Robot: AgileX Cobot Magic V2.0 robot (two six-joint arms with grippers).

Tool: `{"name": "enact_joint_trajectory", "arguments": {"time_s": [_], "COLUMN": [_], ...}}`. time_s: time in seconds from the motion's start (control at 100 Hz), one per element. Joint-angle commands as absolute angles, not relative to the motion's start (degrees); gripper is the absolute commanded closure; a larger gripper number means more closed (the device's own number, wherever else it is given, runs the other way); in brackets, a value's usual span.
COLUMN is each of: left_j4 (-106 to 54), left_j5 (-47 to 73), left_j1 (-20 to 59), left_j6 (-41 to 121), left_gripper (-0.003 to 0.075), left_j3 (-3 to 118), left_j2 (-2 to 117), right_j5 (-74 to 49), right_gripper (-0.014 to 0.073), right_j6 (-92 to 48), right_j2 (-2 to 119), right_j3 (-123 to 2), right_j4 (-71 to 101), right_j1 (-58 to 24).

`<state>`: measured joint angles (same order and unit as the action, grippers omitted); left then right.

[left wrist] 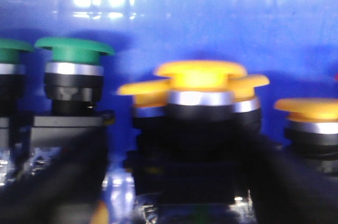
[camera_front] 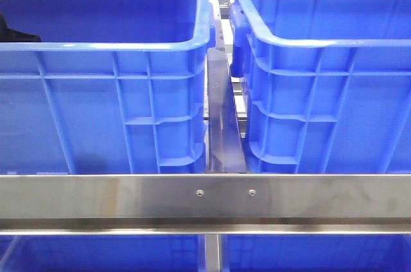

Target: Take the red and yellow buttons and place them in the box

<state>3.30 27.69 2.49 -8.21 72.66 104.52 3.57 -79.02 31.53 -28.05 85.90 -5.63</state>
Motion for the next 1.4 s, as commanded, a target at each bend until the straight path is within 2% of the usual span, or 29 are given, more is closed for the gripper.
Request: {"name": "enact_joint_trajectory", "arguments": {"time_s": [0.0,0.1,0.45,0.67,0.88,1.09,1.32,1.39], "left_j4": [3.05,3.05,3.05,2.82,2.65,2.65,2.65,2.65], "left_j5": [25.39,25.39,29.98,30.78,30.90,31.33,31.53,31.53], "left_j1": [2.40,2.40,3.12,7.83,19.09,35.29,46.21,47.43], "left_j6": [-8.40,-8.40,-8.30,-8.16,-8.16,-6.73,-6.73,-6.73], "left_gripper": [0.0542,0.0743,0.0739,0.0739,0.0739,0.0739,0.0739,0.0739], "left_j3": [74.16,74.16,73.94,69.42,63.39,60.77,60.61,60.61], "left_j2": [101.23,99.37,88.75,77.50,64.81,55.14,53.00,53.35], "right_j5": [3.66,3.72,3.91,3.85,3.85,3.85,1.94,-0.74], "right_gripper": [0.0662,0.0662,0.0662,0.0662,0.0662,0.0662,0.0655,0.0604], "right_j6": [-79.32,-79.32,-79.32,-79.32,-79.32,-79.32,-79.32,-79.32], "right_j2": [31.62,31.62,31.62,31.62,31.62,31.62,31.62,31.62], "right_j3": [-29.67,-29.67,-29.67,-29.67,-29.67,-29.67,-29.67,-29.67], "right_j4": [85.68,85.68,85.68,85.68,85.68,85.68,85.68,85.68], "right_j1": [-5.39,-5.39,-5.39,-5.39,-5.39,-5.39,-5.39,-5.39]}}
